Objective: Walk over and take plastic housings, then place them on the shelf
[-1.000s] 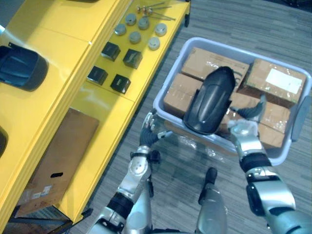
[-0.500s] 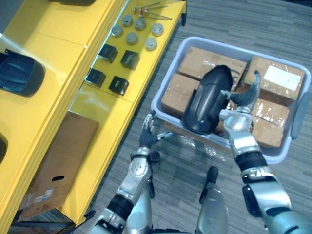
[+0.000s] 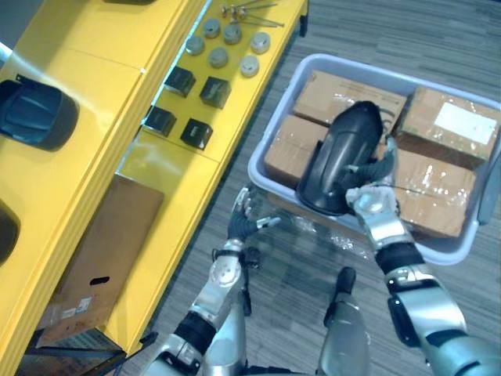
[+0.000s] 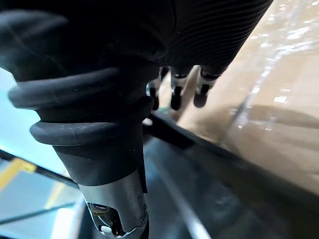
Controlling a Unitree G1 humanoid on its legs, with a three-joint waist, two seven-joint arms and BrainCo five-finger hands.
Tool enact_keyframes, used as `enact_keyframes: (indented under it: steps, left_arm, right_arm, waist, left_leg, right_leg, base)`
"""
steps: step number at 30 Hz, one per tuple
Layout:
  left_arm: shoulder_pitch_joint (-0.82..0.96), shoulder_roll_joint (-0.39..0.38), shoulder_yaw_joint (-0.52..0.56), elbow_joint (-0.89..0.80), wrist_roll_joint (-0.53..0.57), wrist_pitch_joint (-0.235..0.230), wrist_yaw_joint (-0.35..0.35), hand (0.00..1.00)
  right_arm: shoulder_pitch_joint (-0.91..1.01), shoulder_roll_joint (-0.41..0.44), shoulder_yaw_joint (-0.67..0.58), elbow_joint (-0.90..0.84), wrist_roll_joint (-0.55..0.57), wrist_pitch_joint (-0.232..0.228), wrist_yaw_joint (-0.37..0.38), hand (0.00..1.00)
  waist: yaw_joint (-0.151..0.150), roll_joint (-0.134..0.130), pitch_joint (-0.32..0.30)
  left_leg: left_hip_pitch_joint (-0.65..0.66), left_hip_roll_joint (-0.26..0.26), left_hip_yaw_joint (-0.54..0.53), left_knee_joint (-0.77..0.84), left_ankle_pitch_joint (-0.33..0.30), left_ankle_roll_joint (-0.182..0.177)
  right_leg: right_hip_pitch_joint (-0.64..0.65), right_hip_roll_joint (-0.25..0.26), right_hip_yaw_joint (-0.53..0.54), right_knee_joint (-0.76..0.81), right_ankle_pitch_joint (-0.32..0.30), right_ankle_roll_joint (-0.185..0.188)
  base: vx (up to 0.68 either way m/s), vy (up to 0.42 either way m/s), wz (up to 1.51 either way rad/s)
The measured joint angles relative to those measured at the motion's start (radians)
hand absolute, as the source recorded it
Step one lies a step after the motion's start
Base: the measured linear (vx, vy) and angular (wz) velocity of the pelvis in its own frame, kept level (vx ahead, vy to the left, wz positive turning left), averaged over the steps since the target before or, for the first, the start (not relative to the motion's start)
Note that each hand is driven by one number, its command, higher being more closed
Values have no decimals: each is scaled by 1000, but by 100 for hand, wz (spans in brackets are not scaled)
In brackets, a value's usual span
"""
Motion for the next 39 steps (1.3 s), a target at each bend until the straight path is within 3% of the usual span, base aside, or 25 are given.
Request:
enact_keyframes:
  steps: [4, 11, 12, 24, 30, 35, 39]
  left_arm:
    - [0, 0, 0, 0, 0, -1, 5, 0]
    - [3, 0, 1, 1, -17, -3, 11, 0]
    - [2, 1, 2, 1, -29, -3, 12, 0]
    - [-8, 4, 10, 69, -69, -4, -3, 0]
    - [-21, 2, 10, 77, -78, -16, -9, 0]
    - [-19, 3, 9, 71, -79, -27, -12, 0]
    - [-12, 3, 6, 62, -79, -29, -12, 0]
  right_arm:
    - [5, 0, 6, 0, 0, 13, -73, 0]
    - [21, 10, 5, 1, 10, 42, -29, 0]
    - [20, 11, 3, 2, 13, 50, -19, 100]
    - [-121, -74, 8, 244, 119, 67, 110, 100]
    - [-185, -119, 6, 350, 115, 124, 159, 100]
    - [-190, -143, -25, 397, 61, 139, 168, 100]
    - [-211, -180, -24, 431, 11, 116, 120, 100]
  waist:
    - [-1, -1, 0]
    - [-4, -8, 5]
    - [-3, -9, 6]
    - [9, -19, 11]
    - [29, -14, 8]
    - [33, -12, 8]
    - [37, 10, 11]
  left_leg:
    - [-3, 0, -1, 1, 0, 0]
    - [-16, 0, -1, 5, 0, 1]
    - [-16, 0, -2, 8, -1, 1]
    - [-11, 0, -23, 17, -2, 11]
    - [4, 0, -32, -7, 15, -3]
    - [3, -4, -55, -3, 14, -3]
    - [-5, -14, -73, 2, 10, 4]
  right_leg:
    - [-2, 0, -1, 0, -1, 1]
    - [-15, 0, 0, 5, -1, 1]
    - [-15, 0, 1, 8, -1, 1]
    - [9, -1, -17, 14, -13, -6]
    - [20, -1, -32, 13, -12, -4]
    - [40, -2, -57, 14, -20, -3]
    - [50, -9, -74, 15, -27, -4]
  base:
    - [0, 0, 0]
    - [0, 0, 0]
    - [0, 0, 0]
    - [-17, 4, 4]
    - [39, -4, 4]
    - [23, 6, 14]
    - [-13, 16, 13]
